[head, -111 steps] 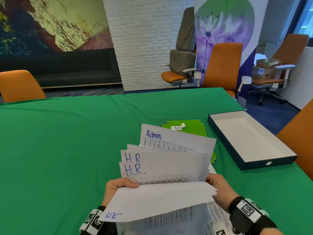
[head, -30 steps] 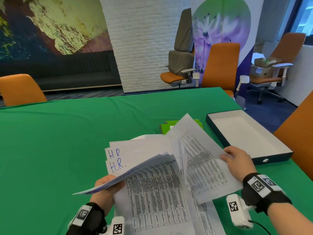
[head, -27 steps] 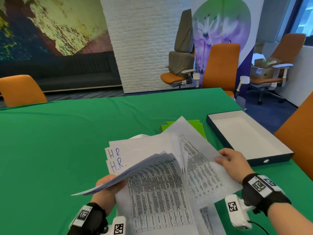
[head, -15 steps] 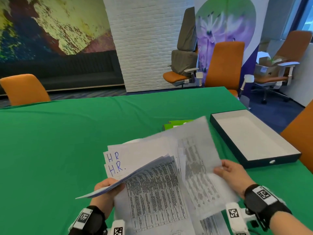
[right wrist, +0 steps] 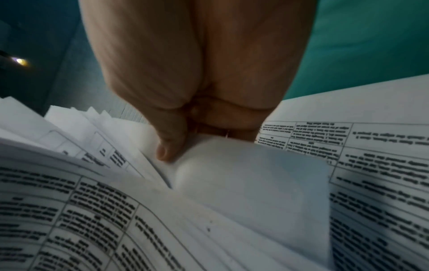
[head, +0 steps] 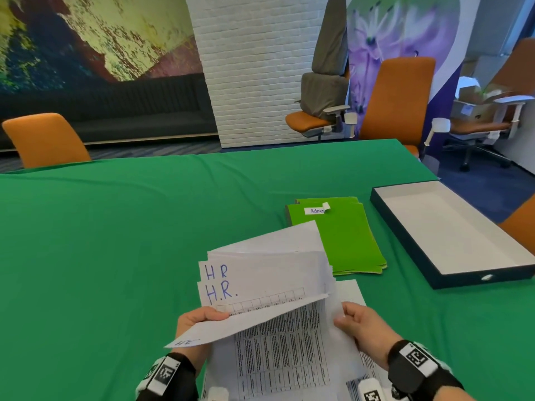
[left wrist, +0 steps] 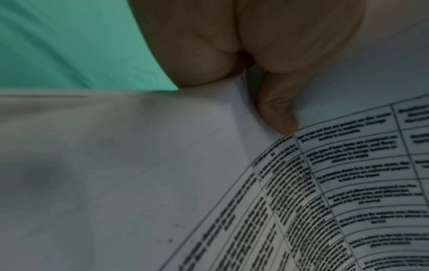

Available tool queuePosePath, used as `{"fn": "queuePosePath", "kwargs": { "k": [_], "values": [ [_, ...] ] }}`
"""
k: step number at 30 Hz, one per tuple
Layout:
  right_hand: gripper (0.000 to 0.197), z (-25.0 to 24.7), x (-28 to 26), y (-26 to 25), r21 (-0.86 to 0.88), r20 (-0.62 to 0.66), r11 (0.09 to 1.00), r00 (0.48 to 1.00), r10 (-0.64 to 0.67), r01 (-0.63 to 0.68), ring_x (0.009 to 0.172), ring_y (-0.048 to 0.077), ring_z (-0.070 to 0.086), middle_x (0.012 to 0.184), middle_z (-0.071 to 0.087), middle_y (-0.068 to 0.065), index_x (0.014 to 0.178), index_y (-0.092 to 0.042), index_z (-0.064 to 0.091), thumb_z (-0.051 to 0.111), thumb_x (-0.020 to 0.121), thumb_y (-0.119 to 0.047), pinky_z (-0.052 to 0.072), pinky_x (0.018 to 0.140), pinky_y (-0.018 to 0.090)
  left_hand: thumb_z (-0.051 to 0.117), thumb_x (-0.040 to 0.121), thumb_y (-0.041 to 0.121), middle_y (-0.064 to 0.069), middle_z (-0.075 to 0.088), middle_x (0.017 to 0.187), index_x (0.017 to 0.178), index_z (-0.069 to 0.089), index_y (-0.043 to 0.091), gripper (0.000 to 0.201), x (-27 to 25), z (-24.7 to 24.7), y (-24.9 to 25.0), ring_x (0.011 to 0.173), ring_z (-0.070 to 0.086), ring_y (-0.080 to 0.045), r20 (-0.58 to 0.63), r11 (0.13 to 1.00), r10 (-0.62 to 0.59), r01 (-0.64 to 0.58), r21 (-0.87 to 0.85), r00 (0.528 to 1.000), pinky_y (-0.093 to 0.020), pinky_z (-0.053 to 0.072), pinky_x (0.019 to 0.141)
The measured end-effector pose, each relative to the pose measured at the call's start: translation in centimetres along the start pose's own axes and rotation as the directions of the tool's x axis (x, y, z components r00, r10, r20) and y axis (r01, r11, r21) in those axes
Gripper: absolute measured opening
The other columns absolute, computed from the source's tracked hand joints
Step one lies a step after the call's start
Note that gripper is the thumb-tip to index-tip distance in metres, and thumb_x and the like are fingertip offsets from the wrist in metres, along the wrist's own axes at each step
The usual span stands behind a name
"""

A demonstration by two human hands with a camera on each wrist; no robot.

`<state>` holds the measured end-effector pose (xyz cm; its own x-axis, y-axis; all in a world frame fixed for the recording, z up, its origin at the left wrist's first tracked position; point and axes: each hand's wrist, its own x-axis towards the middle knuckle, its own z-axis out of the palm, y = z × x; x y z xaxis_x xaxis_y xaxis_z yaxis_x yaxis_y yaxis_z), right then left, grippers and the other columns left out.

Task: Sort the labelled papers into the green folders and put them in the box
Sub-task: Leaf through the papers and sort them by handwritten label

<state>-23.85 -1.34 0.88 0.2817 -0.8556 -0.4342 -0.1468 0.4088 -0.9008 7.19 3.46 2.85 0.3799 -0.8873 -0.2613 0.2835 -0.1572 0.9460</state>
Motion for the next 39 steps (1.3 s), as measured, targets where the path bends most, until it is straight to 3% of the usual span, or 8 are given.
{"fn": "queuePosePath", "kwargs": {
  "k": [10, 17, 21, 24, 26, 32, 35, 39],
  "values": [
    [0.045, -0.4, -0.1, -0.5, -0.230, 0.210, 0.972, 0.974, 0.086, -0.037, 0.105, 0.033, 0.065, 0.106, 0.072, 0.009, 0.106, -0.012, 0.068, 0.032, 0.090, 0.011, 0.047, 0.092, 0.059, 0.056, 0.061, -0.018, -0.015, 0.063, 0.050, 0.047, 0.066, -0.003, 0.023, -0.7, 2.9, 0.0, 0.043, 0.059, -0.023, 0.083, 0.999, 0.034, -0.036, 0.023, 0.996, -0.027, 0.053, 0.047],
    [0.039, -1.8, -0.4, 0.2, -0.163, 0.078, 0.987, 0.997, 0.017, -0.004, 0.100, 0.034, 0.067, 0.104, 0.073, 0.007, 0.109, -0.017, 0.063, 0.036, 0.093, 0.006, 0.045, 0.087, 0.066, 0.058, 0.063, -0.022, -0.013, 0.066, 0.053, 0.046, 0.067, 0.001, 0.030, -0.9, 2.8, 0.4, 0.047, 0.064, -0.020, 0.080, 0.994, 0.100, -0.104, 0.045, 0.992, -0.026, 0.055, 0.048],
    [0.008, -1.3, -0.7, 0.3, -0.271, 0.009, 0.962, 1.000, -0.018, 0.019, 0.065, 0.019, 0.062, 0.080, 0.068, 0.013, 0.085, -0.012, 0.058, 0.057, 0.091, -0.008, 0.054, 0.054, 0.034, 0.071, 0.048, -0.002, -0.015, 0.066, 0.054, 0.047, 0.068, 0.003, 0.006, -1.4, 3.2, 0.3, 0.048, 0.064, -0.023, 0.099, 0.994, 0.068, -0.075, 0.073, 0.993, -0.030, 0.056, 0.050],
    [0.031, -1.1, -0.8, 0.2, -0.330, -0.023, 0.943, 0.998, -0.050, 0.040, 0.043, 0.006, 0.035, 0.060, 0.040, -0.002, 0.065, -0.014, 0.042, 0.054, 0.091, -0.003, 0.034, 0.046, 0.022, 0.058, 0.065, -0.021, -0.013, 0.067, 0.054, 0.047, 0.069, 0.004, 0.033, -1.3, 3.4, 0.0, 0.048, 0.064, -0.021, 0.106, 0.990, 0.086, -0.097, 0.101, 0.991, -0.027, 0.055, 0.049],
    [0.028, -1.0, -1.3, -0.4, -0.276, 0.005, 0.960, 0.999, -0.046, 0.046, 0.038, -0.001, 0.042, 0.059, 0.054, -0.006, 0.070, -0.011, 0.056, 0.049, 0.092, 0.004, 0.036, 0.042, 0.017, 0.055, 0.067, -0.025, -0.011, 0.067, 0.054, 0.046, 0.069, 0.005, 0.040, -1.2, 3.3, 0.1, 0.048, 0.064, -0.019, 0.108, 0.986, 0.103, -0.116, 0.121, 0.989, -0.025, 0.055, 0.049],
    [0.027, -0.7, -0.9, -0.3, -0.229, 0.127, 0.973, 0.990, 0.061, -0.030, 0.083, 0.021, 0.072, 0.098, 0.074, 0.004, 0.109, -0.014, 0.062, 0.044, 0.095, 0.001, 0.058, 0.070, 0.042, 0.060, 0.067, -0.027, -0.008, 0.068, 0.054, 0.045, 0.070, 0.010, 0.045, 0.0, 3.1, -0.8, 0.050, 0.064, -0.015, 0.040, 0.969, 0.102, -0.108, 0.223, 0.994, -0.020, 0.054, 0.052],
    [0.036, -1.0, -0.3, 0.3, -0.281, 0.201, 0.957, 0.970, 0.136, -0.076, 0.088, 0.018, 0.068, 0.113, 0.067, 0.004, 0.122, -0.017, 0.053, 0.041, 0.094, 0.002, 0.057, 0.072, 0.035, 0.060, 0.071, -0.025, -0.001, 0.066, 0.050, 0.046, 0.069, 0.011, 0.045, 0.2, 3.3, -0.9, 0.047, 0.060, -0.006, -0.032, 0.965, 0.063, -0.052, 0.256, 0.998, -0.014, 0.049, 0.050],
    [0.066, -1.7, 0.5, 2.2, -0.658, -0.123, 0.734, 0.986, 0.112, -0.165, 0.115, 0.020, 0.052, 0.148, 0.033, 0.007, 0.144, -0.023, 0.028, 0.060, 0.087, -0.025, 0.047, 0.093, 0.030, 0.051, 0.090, -0.001, -0.006, 0.067, 0.090, 0.106, 0.060, 0.003, 0.019, -0.1, 1.7, 0.2, 0.074, 0.066, -0.003, -0.184, 0.949, -0.013, 0.070, 0.309, 0.983, -0.011, 0.048, 0.063]
  ]
}}
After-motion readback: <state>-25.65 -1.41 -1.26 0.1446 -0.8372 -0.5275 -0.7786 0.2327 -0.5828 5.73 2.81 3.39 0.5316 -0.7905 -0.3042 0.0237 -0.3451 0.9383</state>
